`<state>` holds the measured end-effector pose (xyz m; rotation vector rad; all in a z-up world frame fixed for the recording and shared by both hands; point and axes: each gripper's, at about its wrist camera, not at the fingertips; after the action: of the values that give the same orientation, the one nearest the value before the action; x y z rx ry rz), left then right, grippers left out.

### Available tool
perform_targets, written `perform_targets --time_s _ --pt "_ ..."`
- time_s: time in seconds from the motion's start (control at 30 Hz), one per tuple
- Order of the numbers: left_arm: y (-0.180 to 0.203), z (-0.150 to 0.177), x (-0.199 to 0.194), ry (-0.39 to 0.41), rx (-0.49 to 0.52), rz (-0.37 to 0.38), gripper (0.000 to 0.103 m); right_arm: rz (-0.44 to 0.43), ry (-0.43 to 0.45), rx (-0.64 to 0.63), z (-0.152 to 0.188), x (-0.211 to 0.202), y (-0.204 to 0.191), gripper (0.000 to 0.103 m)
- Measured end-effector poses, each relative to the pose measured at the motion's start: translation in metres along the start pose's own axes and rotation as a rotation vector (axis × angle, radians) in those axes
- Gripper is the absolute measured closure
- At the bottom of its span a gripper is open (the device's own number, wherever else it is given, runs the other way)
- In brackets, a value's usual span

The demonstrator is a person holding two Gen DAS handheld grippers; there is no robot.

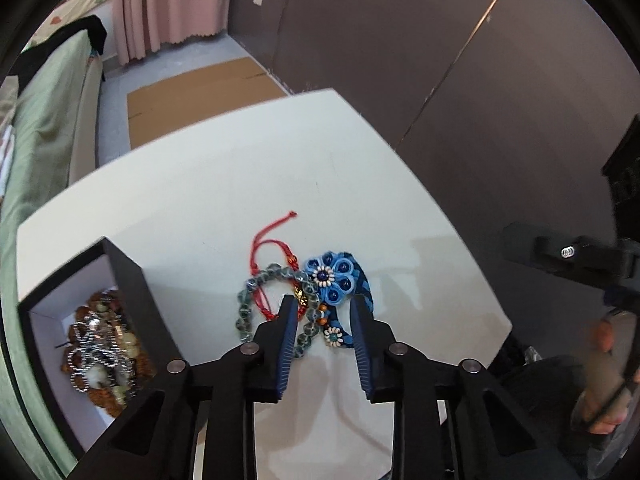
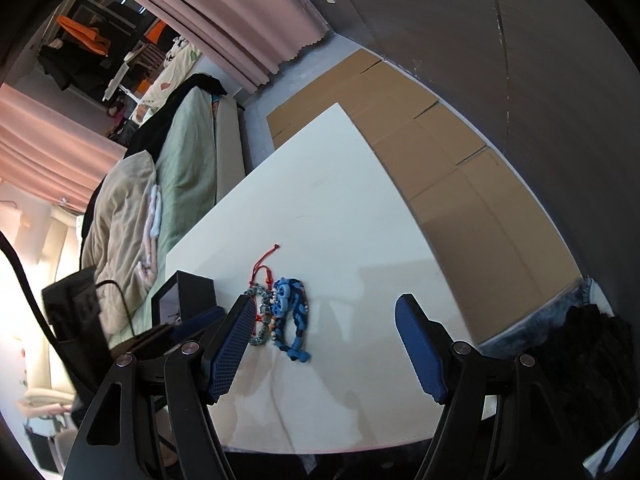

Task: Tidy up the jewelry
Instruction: 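Grasp the grey beaded bracelet with the left gripper while the right gripper approaches the blue bracelet, then carry the grey bracelet into the box with the left gripper while the right grasps the blue bracelet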

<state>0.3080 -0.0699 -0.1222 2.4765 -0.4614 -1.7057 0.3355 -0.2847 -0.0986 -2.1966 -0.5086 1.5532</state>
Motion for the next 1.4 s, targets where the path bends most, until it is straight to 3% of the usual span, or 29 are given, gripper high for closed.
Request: perform_targets --time_s 0.13,0.4,0.83,1.27,1.4 --pt "0.003 0.0 0.016 -0.031 0.003 -0.013 0.077 -0.004 -0.003 0.011 -0.002 0.0 0.006 0.03" --pt "0.0 0.002 0.036 -0.079 -0.014 -0.025 0.093 -0.012 -0.019 0.004 -0.002 0.005 0.007 0.03" --pt "-0.015 -0.003 -0.013 0.057 -0.04 0.017 0.095 -0.007 -0.064 -0.052 0.001 0.032 -0.016 0.03" --pt "-0.039 0.002 -0.052 0.149 -0.087 0.048 0.095 0.041 -0.1 -0.109 0.004 0.063 -0.044 0.052" --pt "-0.046 0.003 -0.066 0.177 -0.097 0.051 0.095 0.069 -0.11 -0.121 0.006 0.073 -0.05 0.052"
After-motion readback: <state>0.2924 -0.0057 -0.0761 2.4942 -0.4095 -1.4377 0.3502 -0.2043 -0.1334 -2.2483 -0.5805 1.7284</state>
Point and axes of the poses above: each gripper's, at about its wrist camera, not at the fingertips, and x roughly the way its jaws point, y to its right, z to its underside, and after that the axes turned 2 degrees about -y, right-handed
